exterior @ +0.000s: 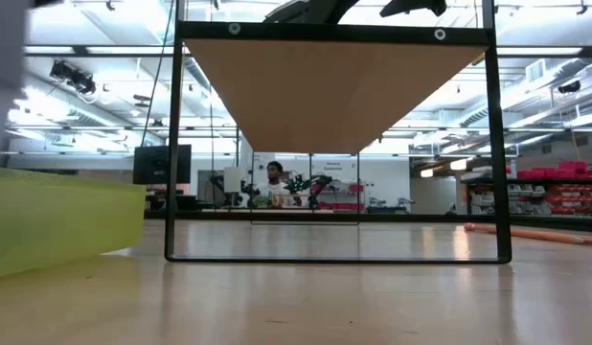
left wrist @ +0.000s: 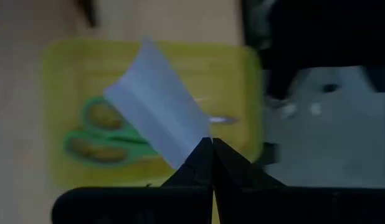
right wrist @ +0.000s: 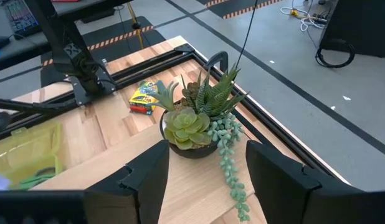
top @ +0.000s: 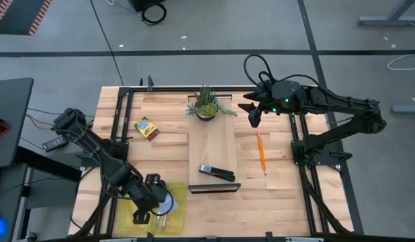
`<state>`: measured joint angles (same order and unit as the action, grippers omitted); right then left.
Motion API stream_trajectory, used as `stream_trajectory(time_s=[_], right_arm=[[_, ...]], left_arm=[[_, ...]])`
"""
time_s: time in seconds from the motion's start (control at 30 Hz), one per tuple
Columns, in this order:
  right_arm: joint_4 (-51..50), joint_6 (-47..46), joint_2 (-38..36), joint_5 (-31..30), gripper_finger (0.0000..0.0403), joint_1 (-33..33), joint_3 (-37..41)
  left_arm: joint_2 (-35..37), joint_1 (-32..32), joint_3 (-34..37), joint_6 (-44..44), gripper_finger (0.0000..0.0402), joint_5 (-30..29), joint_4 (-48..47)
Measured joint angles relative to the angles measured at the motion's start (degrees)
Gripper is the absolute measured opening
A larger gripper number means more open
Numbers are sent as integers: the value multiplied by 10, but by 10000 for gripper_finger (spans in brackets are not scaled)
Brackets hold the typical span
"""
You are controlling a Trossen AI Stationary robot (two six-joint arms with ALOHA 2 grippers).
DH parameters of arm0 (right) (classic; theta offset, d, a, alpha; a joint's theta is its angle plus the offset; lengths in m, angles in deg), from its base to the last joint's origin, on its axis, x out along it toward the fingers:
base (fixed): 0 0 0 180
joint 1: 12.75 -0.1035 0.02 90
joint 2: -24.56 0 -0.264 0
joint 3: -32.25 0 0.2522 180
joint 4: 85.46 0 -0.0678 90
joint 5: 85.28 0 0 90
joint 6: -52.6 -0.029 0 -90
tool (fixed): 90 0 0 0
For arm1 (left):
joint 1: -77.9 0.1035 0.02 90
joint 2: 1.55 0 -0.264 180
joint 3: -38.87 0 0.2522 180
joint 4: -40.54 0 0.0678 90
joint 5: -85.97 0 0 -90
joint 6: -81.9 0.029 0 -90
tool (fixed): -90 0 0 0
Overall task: Pack school essentials
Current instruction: Put the sticky notes into the supply box
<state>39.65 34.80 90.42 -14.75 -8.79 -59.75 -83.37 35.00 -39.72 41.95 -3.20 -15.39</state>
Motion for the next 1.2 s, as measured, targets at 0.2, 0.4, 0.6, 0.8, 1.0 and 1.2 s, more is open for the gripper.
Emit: stream_trajectory(time_s=[0.2, 0.4, 0.6, 0.8, 1.0, 1.2], right_arm=[[-8, 0, 0, 0, 220, 0, 0], [-17, 0, 0, 0, 220, 0, 0], [-17, 0, 0, 0, 220, 0, 0], [-17, -9, 0, 0, 220, 0, 0], [-16, -12, 0, 0, 220, 0, 0], [-6, -14, 0, 0, 220, 0, 0]], left_arm=[[1, -14, -18, 4, 4, 50, 27], [-11, -25, 18, 4, 5, 22, 15], [-27, -18, 64, 11, 3, -59, -9], [-33, -15, 69, 1, 3, -85, -38], [-33, -17, 69, -30, 6, -128, -35], [-33, -28, 69, -9, 24, -126, 45]])
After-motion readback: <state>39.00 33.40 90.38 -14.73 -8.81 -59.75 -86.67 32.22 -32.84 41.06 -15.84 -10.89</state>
